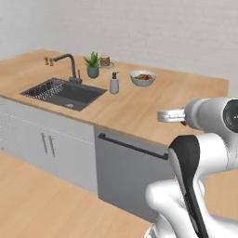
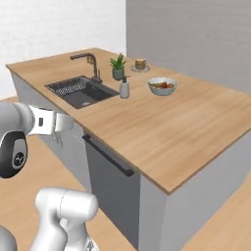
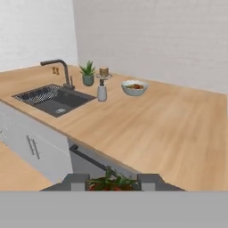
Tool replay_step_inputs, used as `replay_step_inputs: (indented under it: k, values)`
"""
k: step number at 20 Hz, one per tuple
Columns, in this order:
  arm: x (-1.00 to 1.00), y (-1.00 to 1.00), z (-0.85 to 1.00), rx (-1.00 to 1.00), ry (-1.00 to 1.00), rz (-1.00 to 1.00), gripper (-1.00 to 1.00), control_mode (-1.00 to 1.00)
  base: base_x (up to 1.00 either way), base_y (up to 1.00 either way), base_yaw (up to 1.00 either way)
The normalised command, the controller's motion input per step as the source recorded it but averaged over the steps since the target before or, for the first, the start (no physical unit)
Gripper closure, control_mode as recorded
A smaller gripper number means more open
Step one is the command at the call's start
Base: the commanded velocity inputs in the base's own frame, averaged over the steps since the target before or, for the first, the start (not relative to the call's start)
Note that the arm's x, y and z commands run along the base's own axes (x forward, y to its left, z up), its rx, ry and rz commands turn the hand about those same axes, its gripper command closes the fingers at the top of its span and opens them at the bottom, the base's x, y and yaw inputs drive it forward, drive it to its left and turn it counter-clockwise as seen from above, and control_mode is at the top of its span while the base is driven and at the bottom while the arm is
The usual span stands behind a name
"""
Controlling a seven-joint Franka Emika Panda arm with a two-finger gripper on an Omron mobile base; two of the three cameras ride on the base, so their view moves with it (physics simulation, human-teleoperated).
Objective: Take the strawberry from the fridge and place it on top of the pancake, located on the dining counter.
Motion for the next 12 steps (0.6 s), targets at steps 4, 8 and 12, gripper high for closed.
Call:
replay_step_inputs:
  k: [4, 8, 12]
  values:
    - [0.0, 0.0, 0.0, 0.0, 0.0, 0.0, 1.0, 1.0, -0.08, 0.47, -0.36]
    - [0.0, 0.0, 0.0, 0.0, 0.0, 0.0, 1.0, 1.0, 0.0, -0.94, -0.21]
    - [0.0, 0.0, 0.0, 0.0, 0.0, 0.0, 1.0, 1.0, 0.0, -1.0, -0.24]
